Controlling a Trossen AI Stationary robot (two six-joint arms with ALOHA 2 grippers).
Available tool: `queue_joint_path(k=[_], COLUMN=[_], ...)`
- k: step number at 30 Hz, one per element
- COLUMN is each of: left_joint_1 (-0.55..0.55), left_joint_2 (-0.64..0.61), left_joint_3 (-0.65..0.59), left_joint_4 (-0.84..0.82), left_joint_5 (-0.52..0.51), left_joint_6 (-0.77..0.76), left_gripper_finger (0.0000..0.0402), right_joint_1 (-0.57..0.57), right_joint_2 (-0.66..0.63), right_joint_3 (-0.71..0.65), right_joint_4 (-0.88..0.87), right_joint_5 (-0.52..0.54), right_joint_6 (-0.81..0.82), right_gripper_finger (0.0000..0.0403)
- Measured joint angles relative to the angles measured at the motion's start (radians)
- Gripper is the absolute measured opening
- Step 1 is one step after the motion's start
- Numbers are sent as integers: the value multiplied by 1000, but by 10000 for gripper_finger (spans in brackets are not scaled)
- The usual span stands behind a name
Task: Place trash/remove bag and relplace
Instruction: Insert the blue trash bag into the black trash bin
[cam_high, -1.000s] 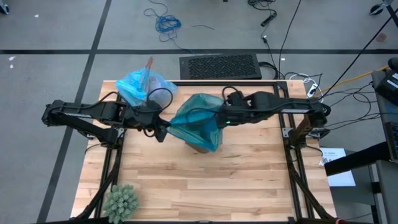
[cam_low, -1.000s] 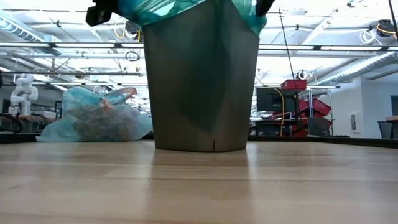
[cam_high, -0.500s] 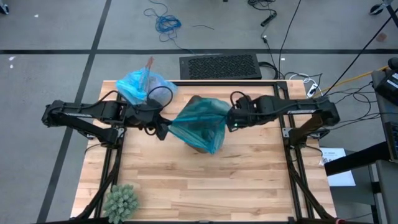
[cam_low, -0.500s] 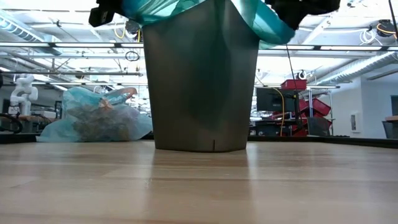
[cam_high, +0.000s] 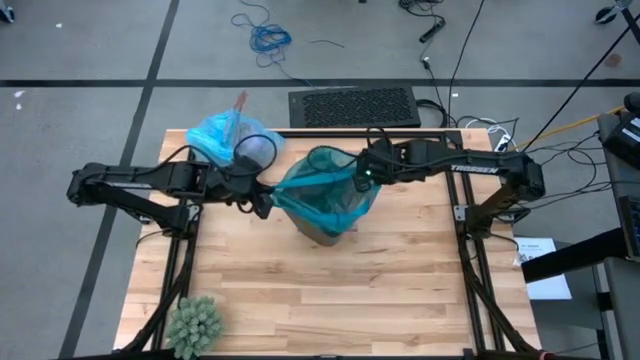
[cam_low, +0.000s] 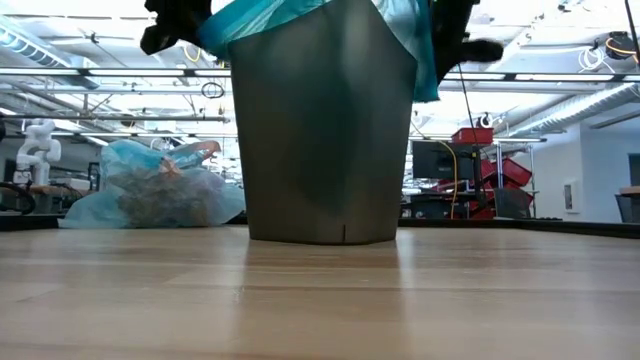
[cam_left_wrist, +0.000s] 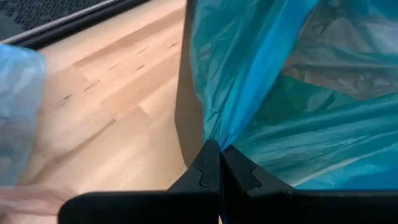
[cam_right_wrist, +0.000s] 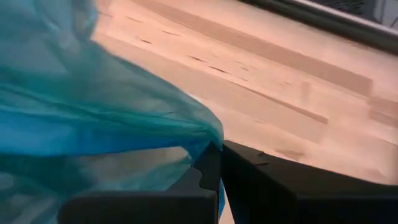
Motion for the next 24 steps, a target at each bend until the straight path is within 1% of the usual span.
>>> queue_joint_path(k=[2, 5, 11, 24], left_joint_1=[0, 0, 0, 0], left_joint_2=[1, 1, 1, 1], left_joint_3=[-12, -18, -64, -73], left_joint_4=[1, 7, 9, 27], left_joint_5=[-6, -17, -13, -14], left_joint_6=[-18, -22, -93, -118], left_gripper_finger=[0, 0, 0, 0], right_joint_1=[-17, -30, -34, -67], right_joint_2=[1, 2, -1, -30], right_joint_3=[-42, -81, -94, -94], right_joint_4=[58, 97, 159, 176], right_joint_5=[-28, -77, -139, -162], right_joint_6=[-22, -28, -45, -78], right_gripper_finger=[0, 0, 0, 0])
